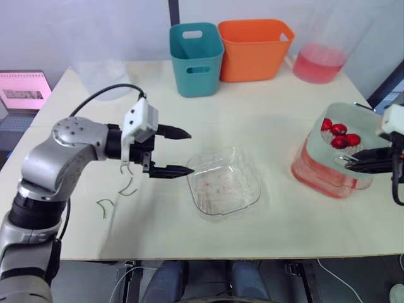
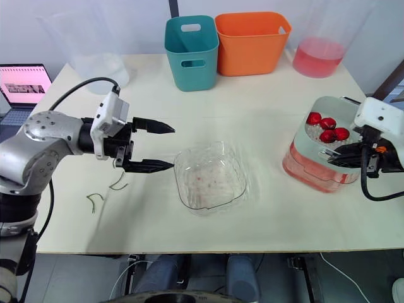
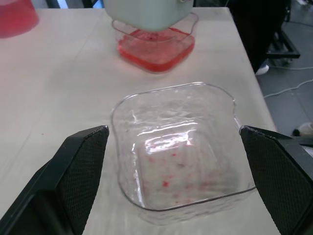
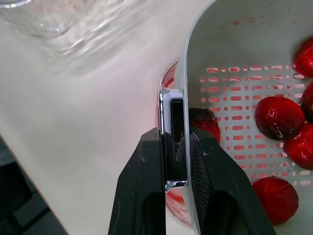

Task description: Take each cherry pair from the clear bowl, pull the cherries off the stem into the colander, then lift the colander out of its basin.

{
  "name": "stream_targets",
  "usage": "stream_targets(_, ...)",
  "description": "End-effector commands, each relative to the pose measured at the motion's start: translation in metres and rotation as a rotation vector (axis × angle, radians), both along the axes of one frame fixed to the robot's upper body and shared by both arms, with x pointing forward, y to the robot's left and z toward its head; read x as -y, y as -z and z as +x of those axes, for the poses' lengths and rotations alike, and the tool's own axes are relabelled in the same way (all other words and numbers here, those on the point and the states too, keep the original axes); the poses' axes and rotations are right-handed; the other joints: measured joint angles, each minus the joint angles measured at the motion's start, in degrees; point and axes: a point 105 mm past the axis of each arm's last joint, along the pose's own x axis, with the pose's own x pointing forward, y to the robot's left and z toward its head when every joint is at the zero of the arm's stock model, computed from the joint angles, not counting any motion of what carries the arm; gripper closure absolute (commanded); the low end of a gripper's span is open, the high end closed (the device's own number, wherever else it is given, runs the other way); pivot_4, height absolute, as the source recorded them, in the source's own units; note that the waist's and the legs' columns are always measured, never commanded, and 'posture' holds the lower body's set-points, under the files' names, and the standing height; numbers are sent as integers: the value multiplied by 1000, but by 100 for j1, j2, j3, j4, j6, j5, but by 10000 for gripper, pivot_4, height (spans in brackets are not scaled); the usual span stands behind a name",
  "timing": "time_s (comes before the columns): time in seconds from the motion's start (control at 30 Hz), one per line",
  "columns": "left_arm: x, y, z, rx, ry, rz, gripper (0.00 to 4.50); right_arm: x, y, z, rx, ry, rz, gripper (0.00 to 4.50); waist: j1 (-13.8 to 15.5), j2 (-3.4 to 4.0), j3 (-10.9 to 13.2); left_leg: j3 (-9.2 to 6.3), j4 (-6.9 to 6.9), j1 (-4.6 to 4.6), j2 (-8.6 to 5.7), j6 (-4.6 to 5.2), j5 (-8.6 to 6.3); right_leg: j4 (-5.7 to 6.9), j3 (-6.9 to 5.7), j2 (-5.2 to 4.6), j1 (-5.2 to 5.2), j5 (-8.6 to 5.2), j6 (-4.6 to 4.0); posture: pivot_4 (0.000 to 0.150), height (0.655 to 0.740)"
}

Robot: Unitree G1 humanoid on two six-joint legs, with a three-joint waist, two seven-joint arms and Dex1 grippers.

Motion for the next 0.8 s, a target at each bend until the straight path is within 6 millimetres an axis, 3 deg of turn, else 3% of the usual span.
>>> stream_targets(0.03,-12,-18,10,76,-48,4,0,-9,-32,9,153,-49,18,43122,-12,2,1,0,-1,0,0,0,0,1,0,0,-2,0,0,1500,7400)
stream_targets(0.17,-21,-25,17,83,-78,10,0,-33,-51,28,244,-139,112,43122,-28,1,1,-2,-4,0,2,0,0,0,0,1,-3,0,0,1500,7400)
stream_targets(0.23,-23,-26,20,87,-94,14,0,-53,-51,43,258,-210,145,43122,-50,-3,4,-2,-1,3,4,-3,2,0,1,4,-2,0,0,1500,7400)
stream_targets(0.47,-26,-23,16,80,-108,29,0,-110,-14,86,154,-406,108,43122,-30,-4,4,-10,-2,-11,1,-28,16,6,1,1,-19,0,0,1500,7400)
stream_targets(0.6,-26,-20,12,73,-119,31,0,-119,13,105,105,-434,27,43122,3,-5,4,-14,0,-11,-2,-32,18,8,0,-1,-19,0,0,1500,7400)
stream_targets(0.8,-31,-16,6,61,-144,32,0,-120,35,117,62,-452,-40,43122,-19,-6,5,-17,0,-12,-2,-35,20,12,2,0,-24,0,0,1500,7400)
